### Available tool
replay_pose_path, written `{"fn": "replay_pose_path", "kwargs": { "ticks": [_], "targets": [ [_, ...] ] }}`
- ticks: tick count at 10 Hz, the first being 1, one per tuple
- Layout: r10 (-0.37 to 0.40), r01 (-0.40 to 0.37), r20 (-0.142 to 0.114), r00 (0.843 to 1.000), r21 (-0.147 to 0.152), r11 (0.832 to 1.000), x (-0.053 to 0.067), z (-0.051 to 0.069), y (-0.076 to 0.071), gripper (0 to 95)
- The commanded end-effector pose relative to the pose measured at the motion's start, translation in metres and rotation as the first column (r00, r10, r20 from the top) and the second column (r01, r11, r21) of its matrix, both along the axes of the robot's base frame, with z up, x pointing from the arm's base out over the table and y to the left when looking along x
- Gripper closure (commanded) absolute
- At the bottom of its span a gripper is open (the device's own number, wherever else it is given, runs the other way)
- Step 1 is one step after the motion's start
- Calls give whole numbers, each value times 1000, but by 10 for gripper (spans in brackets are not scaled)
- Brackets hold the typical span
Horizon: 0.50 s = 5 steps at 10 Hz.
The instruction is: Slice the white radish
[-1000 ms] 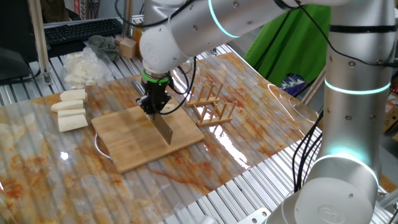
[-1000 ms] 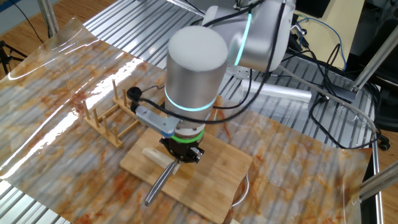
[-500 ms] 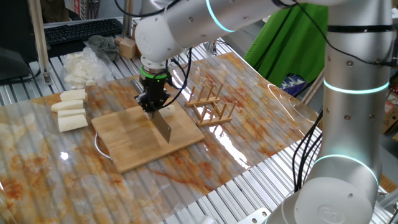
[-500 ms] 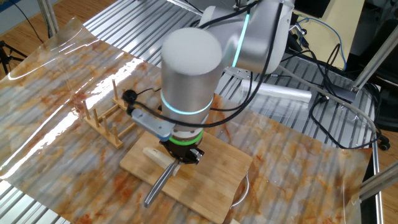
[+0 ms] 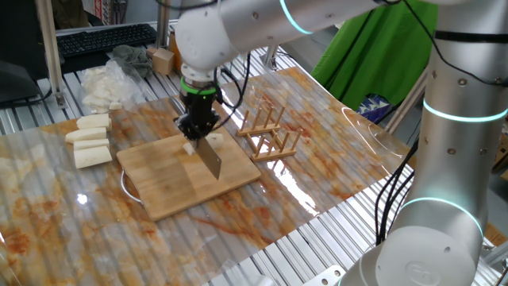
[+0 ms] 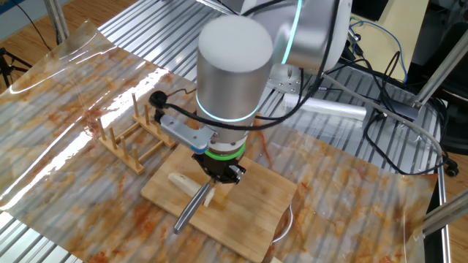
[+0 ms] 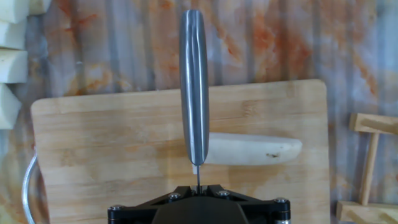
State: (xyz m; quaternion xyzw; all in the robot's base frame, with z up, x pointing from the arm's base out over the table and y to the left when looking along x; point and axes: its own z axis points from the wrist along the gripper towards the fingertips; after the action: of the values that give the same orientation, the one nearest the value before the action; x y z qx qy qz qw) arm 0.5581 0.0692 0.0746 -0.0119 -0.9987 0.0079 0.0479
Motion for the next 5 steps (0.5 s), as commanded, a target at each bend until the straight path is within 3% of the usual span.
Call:
{"fn": "replay_pose_path", "kwargs": {
  "ticks": [1, 5],
  "targets": [
    [10, -10, 7, 1000, -7, 1000, -1, 7, -3, 950],
    [37, -37, 8, 999, -26, 999, 7, 14, -10, 950]
  ]
}}
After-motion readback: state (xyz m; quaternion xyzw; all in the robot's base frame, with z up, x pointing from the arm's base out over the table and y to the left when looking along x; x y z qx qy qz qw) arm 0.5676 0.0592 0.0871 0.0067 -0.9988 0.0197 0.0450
